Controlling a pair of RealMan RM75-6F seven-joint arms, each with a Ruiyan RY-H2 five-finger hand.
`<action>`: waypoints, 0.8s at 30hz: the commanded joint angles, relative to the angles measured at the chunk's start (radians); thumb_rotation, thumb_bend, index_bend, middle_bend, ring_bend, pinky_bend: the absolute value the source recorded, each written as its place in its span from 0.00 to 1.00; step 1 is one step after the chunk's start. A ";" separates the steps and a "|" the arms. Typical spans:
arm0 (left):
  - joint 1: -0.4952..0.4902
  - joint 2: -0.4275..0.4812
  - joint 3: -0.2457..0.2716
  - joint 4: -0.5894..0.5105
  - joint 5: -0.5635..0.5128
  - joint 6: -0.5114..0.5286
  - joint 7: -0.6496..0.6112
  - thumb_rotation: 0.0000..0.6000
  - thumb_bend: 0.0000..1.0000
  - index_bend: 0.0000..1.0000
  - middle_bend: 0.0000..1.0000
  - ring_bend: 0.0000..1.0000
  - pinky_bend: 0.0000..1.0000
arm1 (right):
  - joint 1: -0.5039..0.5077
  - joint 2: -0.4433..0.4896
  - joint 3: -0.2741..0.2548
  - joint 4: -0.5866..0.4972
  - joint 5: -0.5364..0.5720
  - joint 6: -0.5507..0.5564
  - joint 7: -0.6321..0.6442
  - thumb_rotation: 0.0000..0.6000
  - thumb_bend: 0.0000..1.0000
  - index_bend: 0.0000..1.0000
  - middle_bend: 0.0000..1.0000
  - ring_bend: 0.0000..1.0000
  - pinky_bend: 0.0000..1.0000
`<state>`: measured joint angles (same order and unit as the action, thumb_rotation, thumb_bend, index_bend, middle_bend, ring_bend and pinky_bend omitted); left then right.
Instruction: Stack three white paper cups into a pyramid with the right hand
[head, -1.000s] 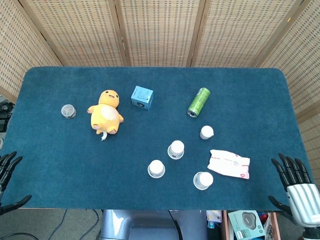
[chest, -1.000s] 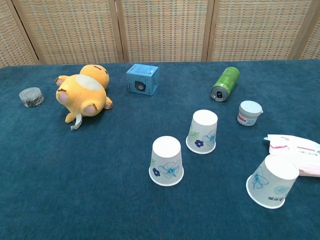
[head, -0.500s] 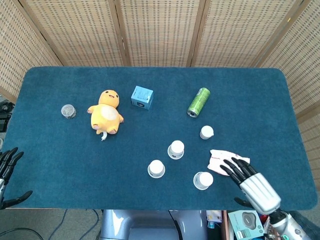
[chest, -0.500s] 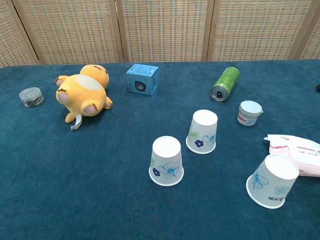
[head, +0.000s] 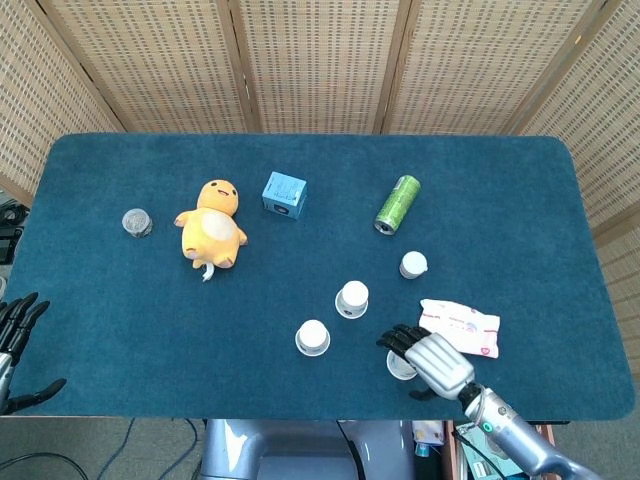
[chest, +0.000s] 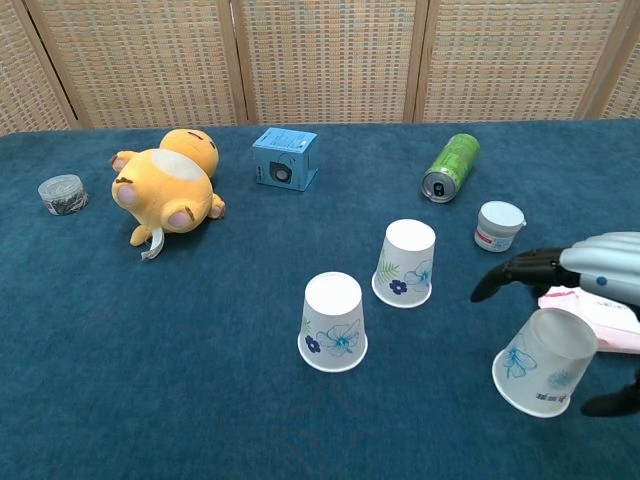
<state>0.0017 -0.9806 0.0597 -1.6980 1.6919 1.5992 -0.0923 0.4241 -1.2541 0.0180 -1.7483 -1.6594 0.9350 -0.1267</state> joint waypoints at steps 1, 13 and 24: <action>-0.002 0.001 -0.002 -0.001 -0.005 -0.005 -0.001 1.00 0.04 0.00 0.00 0.00 0.00 | 0.021 -0.019 0.013 0.010 0.044 -0.024 -0.030 1.00 0.28 0.24 0.30 0.21 0.34; -0.009 0.001 -0.003 -0.005 -0.017 -0.022 0.005 1.00 0.04 0.00 0.00 0.00 0.00 | 0.028 0.001 -0.007 0.043 0.079 0.005 -0.016 1.00 0.28 0.28 0.33 0.26 0.44; -0.011 -0.008 0.001 -0.011 -0.013 -0.031 0.032 1.00 0.04 0.00 0.00 0.00 0.00 | 0.019 -0.023 -0.036 0.105 0.024 0.086 0.067 1.00 0.30 0.42 0.52 0.44 0.48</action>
<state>-0.0091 -0.9879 0.0602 -1.7089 1.6789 1.5681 -0.0598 0.4443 -1.2700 -0.0139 -1.6527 -1.6306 1.0121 -0.0711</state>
